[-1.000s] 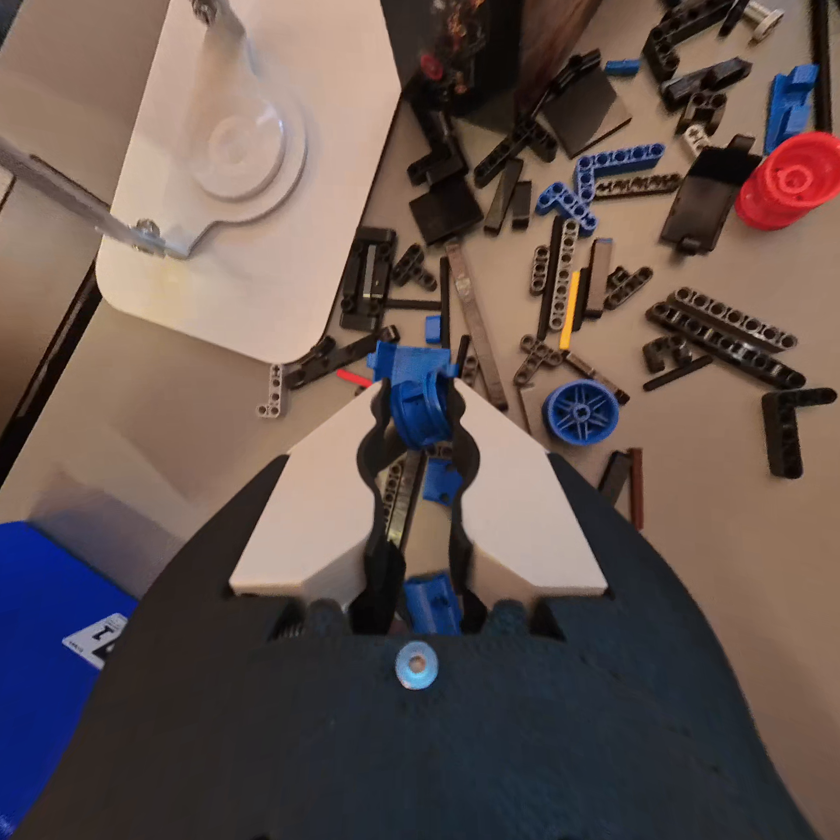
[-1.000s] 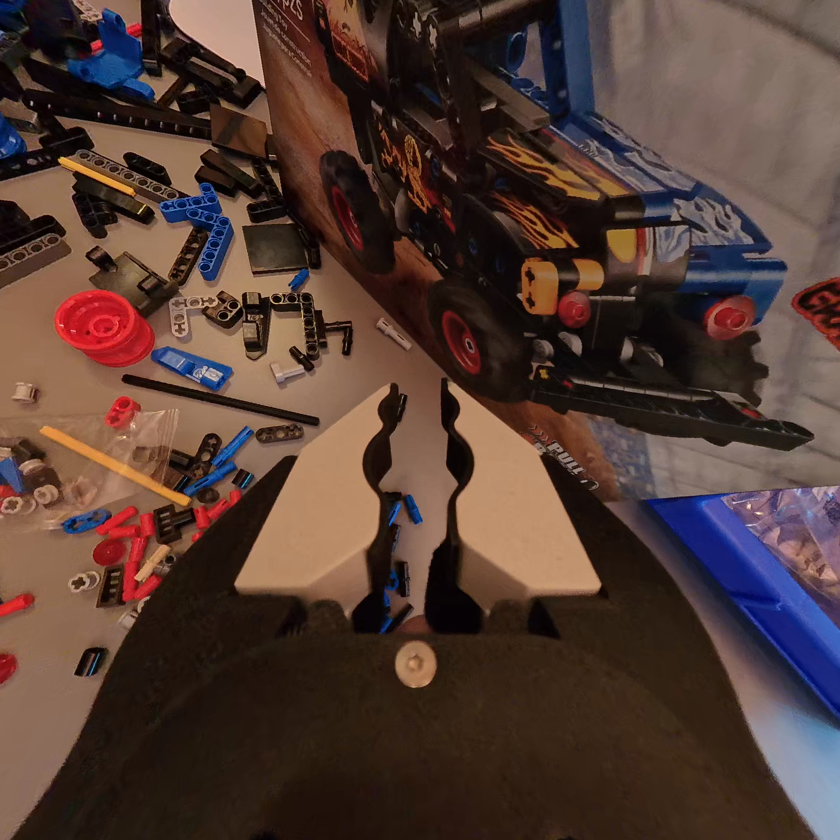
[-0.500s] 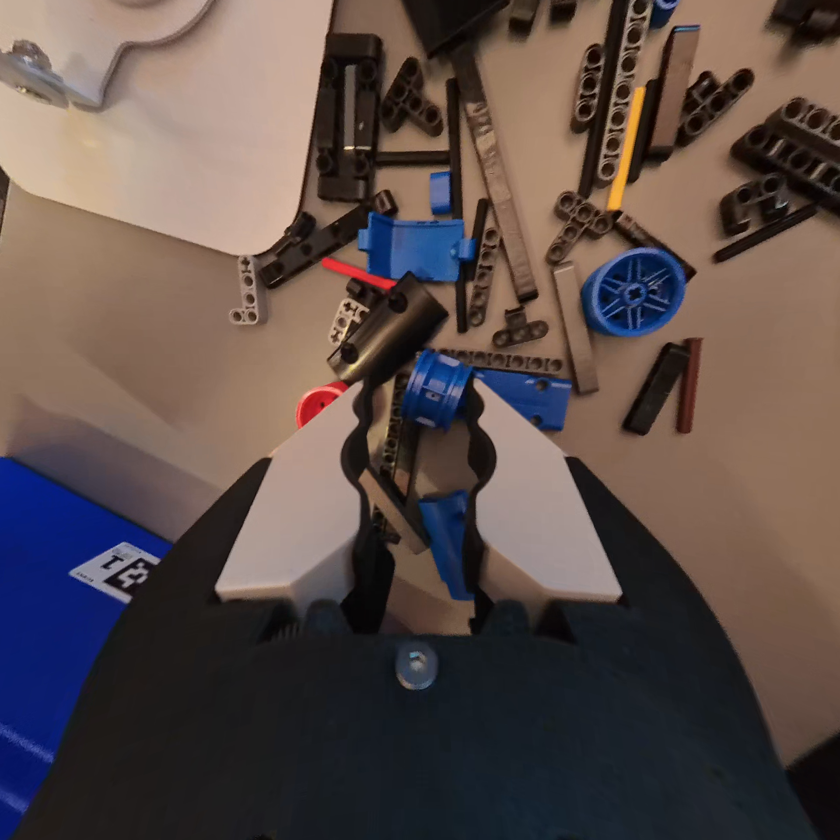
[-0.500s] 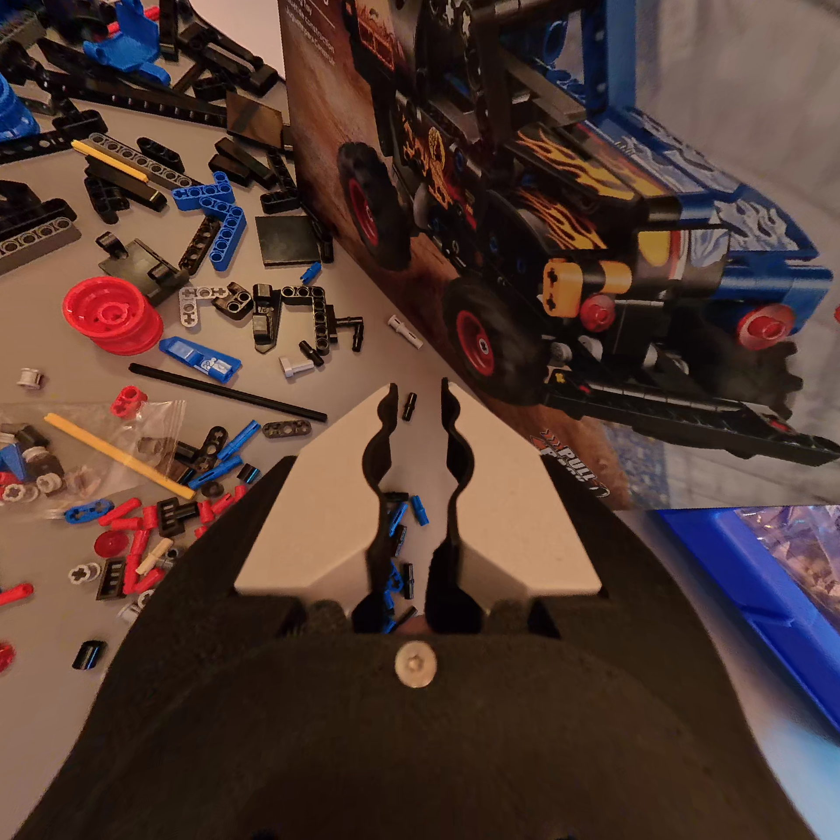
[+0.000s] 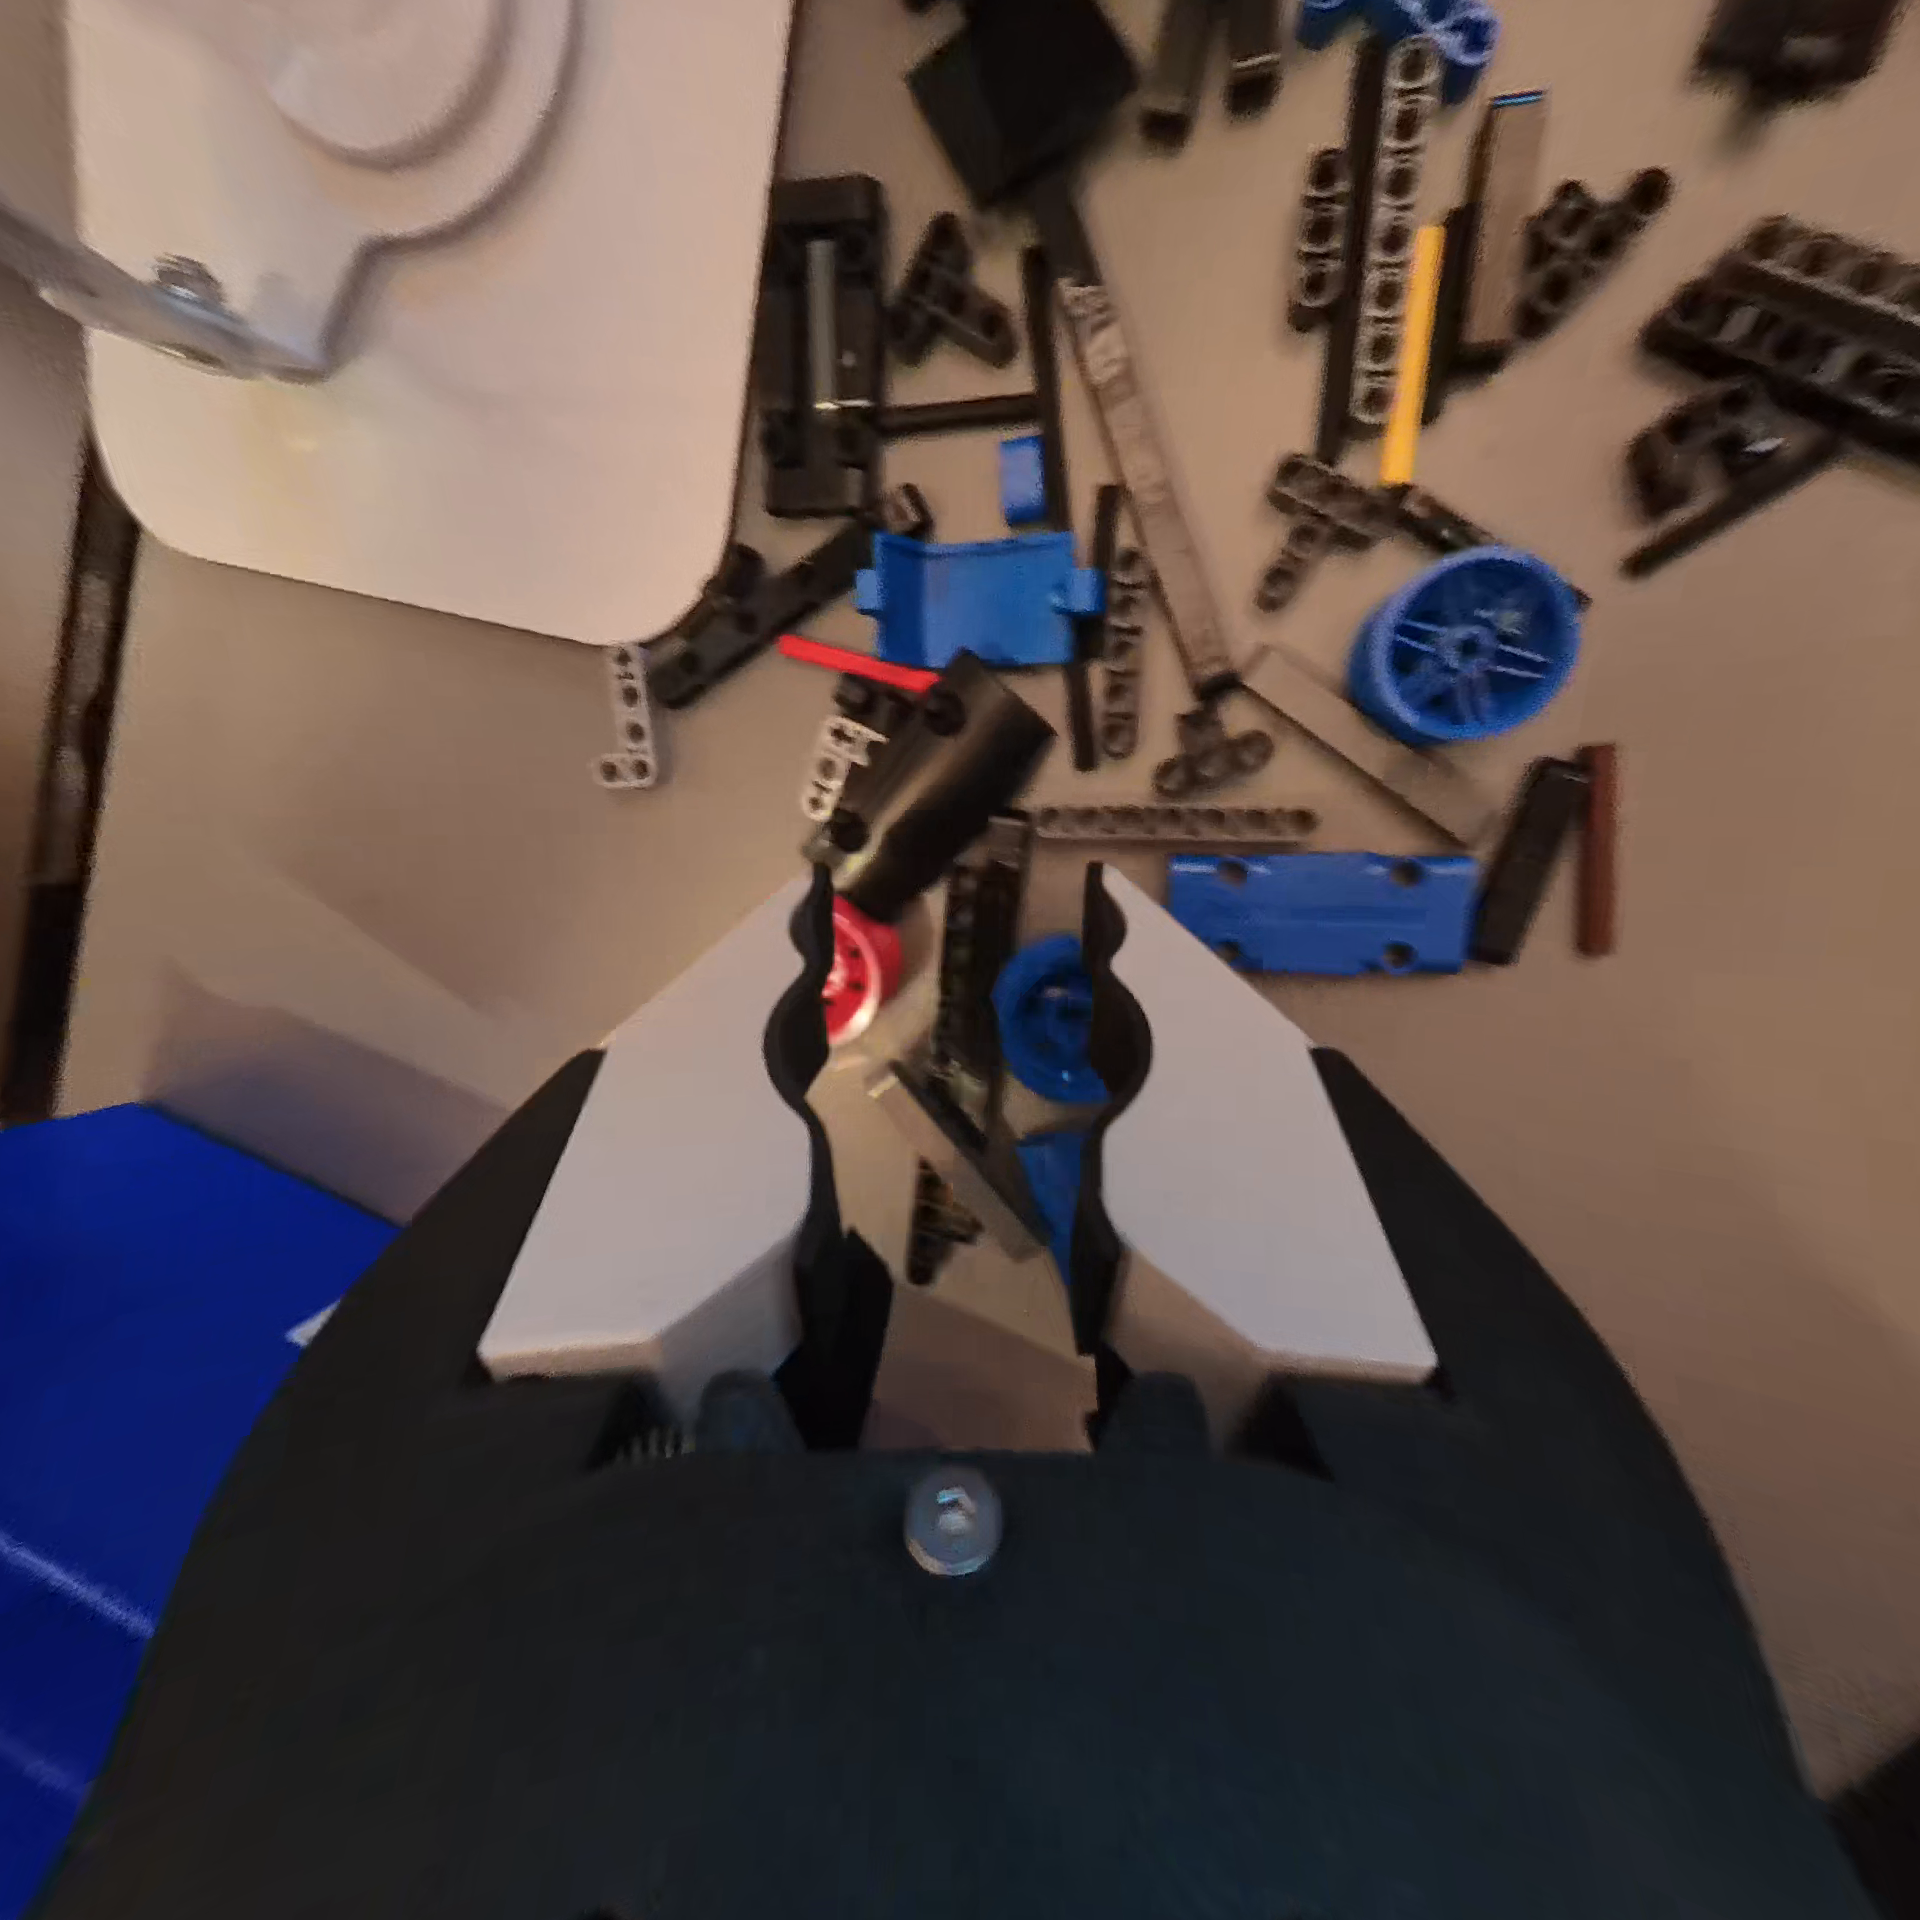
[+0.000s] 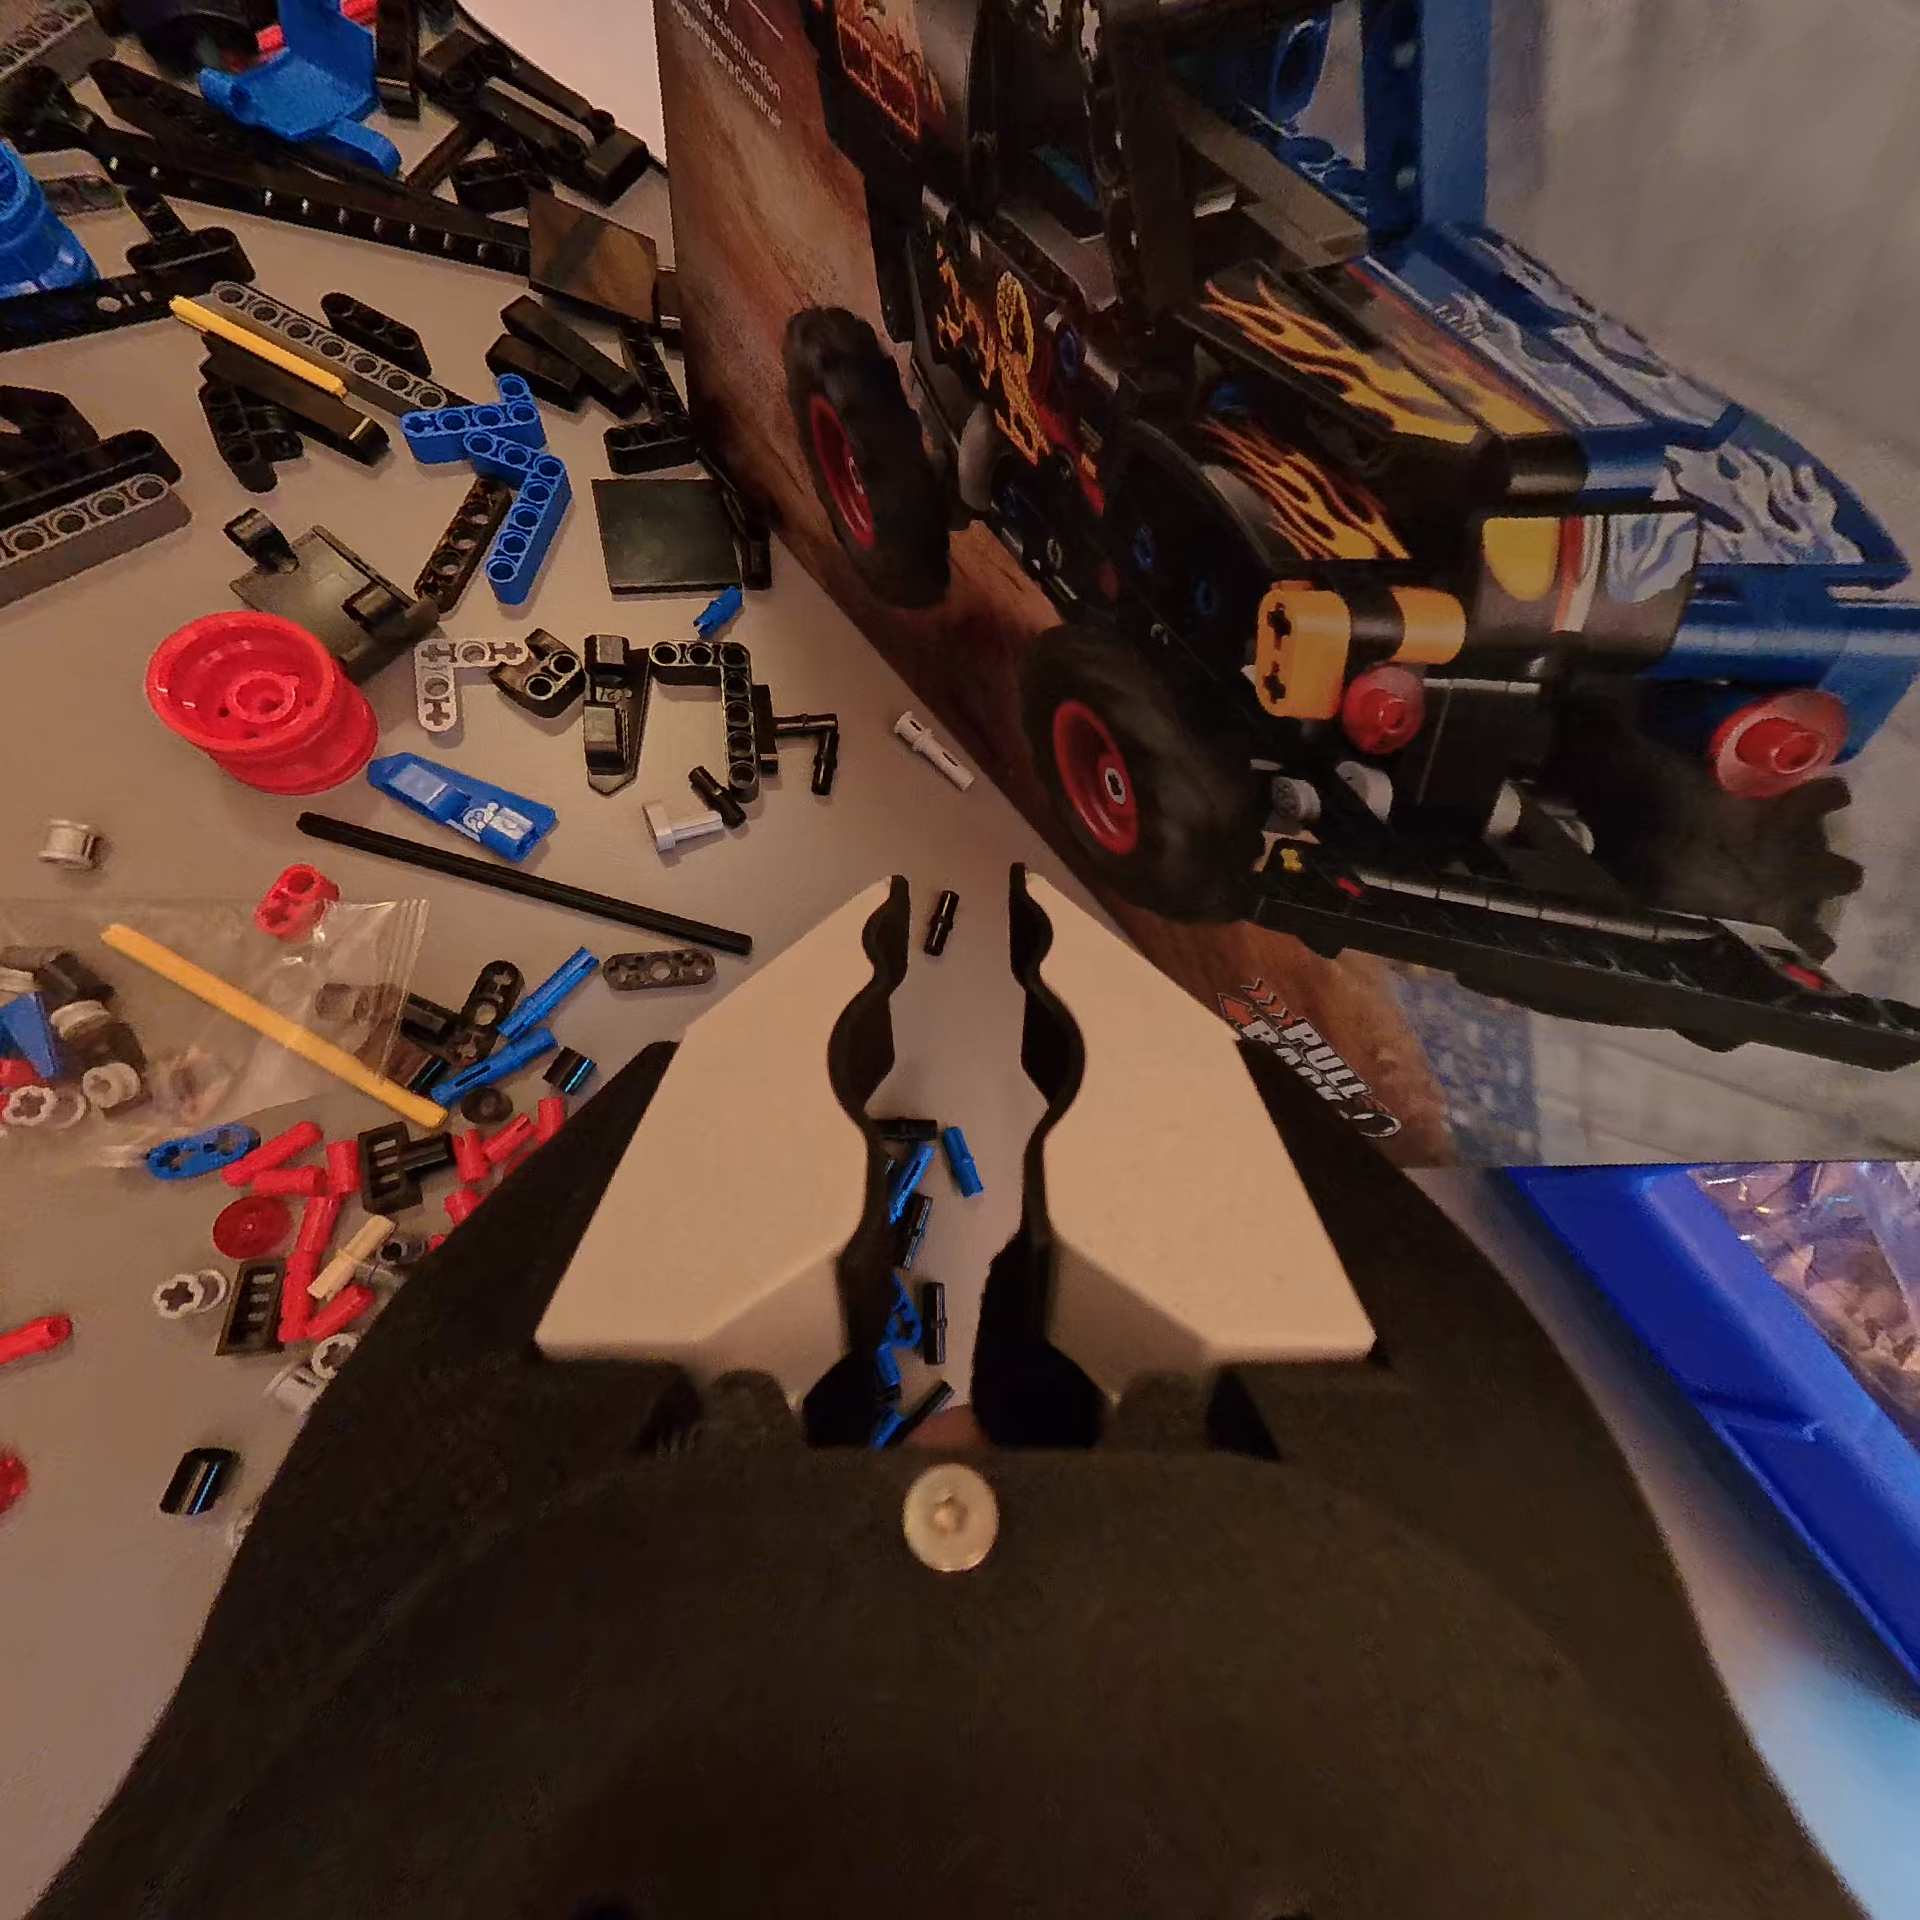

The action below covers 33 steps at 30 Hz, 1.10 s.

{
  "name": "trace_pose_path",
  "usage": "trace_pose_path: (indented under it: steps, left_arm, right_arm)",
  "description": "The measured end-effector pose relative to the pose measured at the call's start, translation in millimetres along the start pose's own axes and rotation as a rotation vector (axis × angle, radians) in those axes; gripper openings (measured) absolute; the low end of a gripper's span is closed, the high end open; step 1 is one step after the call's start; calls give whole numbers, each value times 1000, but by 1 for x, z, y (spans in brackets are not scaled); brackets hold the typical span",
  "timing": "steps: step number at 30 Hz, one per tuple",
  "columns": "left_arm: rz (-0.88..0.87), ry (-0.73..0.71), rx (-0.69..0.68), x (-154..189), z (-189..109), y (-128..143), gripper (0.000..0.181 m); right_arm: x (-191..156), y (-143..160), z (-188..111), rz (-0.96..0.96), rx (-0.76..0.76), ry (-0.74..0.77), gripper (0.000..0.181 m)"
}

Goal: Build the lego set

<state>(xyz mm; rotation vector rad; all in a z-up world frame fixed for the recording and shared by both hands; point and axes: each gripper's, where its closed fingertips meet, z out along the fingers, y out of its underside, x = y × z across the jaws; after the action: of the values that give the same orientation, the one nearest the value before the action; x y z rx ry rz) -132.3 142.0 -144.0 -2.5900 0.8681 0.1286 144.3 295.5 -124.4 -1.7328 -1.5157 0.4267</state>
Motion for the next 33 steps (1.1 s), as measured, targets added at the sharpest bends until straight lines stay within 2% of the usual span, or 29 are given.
trace_pose_path:
  steps: [4, 7, 9, 12, 15, 18, 22, 26, 28, 30, 33]
  left_arm:
    - [80, 1, -38, -6, 21, -5, 41]
    - [127, 16, -41, -3, 27, -11, 30]
    - [147, 12, -51, -3, 27, -11, 28]
    - [104, 19, 12, -7, 18, -21, 10]
    - [76, 7, 12, -17, 9, -19, 1]
    - [55, -29, -56, -30, 8, -3, 0]
    - [40, 1, -49, -30, 6, 2, 2]
    - [71, -54, -66, -31, 4, 3, 20]
    - [121, -134, -68, -31, -1, -1, 23]
    - [189, -162, -46, -17, -9, -9, 23]
    - [211, -59, 64, 21, -9, -32, 20]
  right_arm:
    - [0, 1, 0, 0, 1, -1, 18]
    - [1, 2, 0, 3, 0, -2, 18]
    - [1, 2, -1, 3, 2, -3, 18]
    - [2, 1, -1, 2, 4, -3, 18]
    - [3, 2, -2, 3, 2, -2, 18]
    - [3, 1, -3, 3, 7, -1, 18]
    - [4, 2, -4, 4, 7, 1, 18]
    - [3, 3, -3, 3, 3, -1, 18]
    - [3, 3, -3, 4, 3, -2, 18]
    - [2, 2, -4, 9, 10, -8, 18]
    - [1, 1, -3, 7, 10, -14, 19]
